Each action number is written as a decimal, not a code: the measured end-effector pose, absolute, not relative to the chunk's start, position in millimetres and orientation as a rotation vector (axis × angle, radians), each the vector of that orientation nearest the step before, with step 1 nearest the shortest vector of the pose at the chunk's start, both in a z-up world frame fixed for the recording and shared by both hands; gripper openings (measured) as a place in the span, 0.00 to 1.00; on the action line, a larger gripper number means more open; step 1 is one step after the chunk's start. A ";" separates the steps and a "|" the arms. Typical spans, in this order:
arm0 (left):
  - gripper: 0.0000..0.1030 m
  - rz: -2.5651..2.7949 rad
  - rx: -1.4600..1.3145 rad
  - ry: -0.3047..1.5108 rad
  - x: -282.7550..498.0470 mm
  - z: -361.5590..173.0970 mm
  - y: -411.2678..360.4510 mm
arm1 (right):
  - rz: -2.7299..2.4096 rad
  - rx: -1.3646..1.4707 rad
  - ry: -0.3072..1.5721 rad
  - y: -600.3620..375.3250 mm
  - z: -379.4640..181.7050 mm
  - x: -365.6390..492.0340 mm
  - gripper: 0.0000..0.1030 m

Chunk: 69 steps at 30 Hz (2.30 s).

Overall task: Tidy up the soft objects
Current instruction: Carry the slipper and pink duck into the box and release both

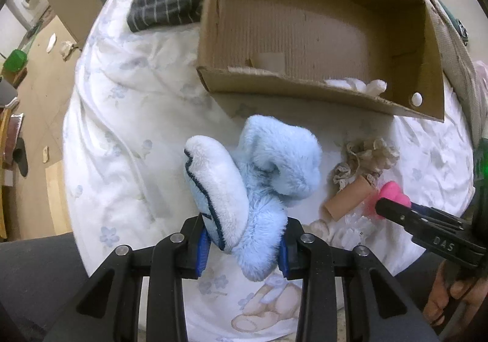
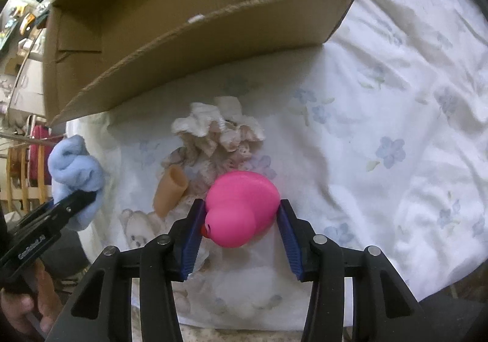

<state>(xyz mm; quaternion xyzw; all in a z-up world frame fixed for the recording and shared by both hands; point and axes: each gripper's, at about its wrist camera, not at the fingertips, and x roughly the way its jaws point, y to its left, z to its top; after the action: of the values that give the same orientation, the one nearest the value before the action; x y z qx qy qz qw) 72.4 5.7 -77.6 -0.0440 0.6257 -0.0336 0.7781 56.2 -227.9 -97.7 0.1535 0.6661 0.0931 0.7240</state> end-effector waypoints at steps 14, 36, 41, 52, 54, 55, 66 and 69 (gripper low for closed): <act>0.31 -0.036 -0.123 1.243 48.3 -41.1 6.1 | 0.224 0.382 1.305 -246.9 -50.5 42.0 0.48; 0.31 -0.031 -0.109 1.080 93.1 35.0 8.0 | 0.307 0.359 1.112 -257.4 34.9 78.1 0.48; 0.31 -0.037 -0.097 1.062 109.6 39.9 5.8 | 0.295 0.309 1.057 -260.4 48.9 96.0 0.48; 0.31 -0.073 -0.006 1.021 149.7 32.2 -19.3 | 0.273 0.344 0.995 -271.3 28.4 117.8 0.48; 0.31 -0.087 0.002 1.022 155.8 26.2 -23.8 | 0.264 0.354 1.015 -272.5 19.0 121.2 0.48; 0.31 -0.095 0.000 1.025 159.3 21.8 -25.4 | 0.261 0.358 1.021 -272.3 16.5 122.4 0.48; 0.32 -0.174 -0.031 1.087 176.3 -26.5 -37.9 | 0.224 0.326 1.099 -265.1 -11.3 139.8 0.48; 0.32 -0.173 -0.042 1.107 178.8 -31.6 -39.6 | 0.203 0.328 1.120 -265.4 -19.0 141.6 0.48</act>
<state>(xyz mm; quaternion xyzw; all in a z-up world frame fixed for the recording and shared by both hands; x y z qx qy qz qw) 178.8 -39.6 -31.6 -0.0197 0.5248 -0.0820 0.8470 141.6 -265.4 -19.0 0.1548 0.5280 0.0958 0.8295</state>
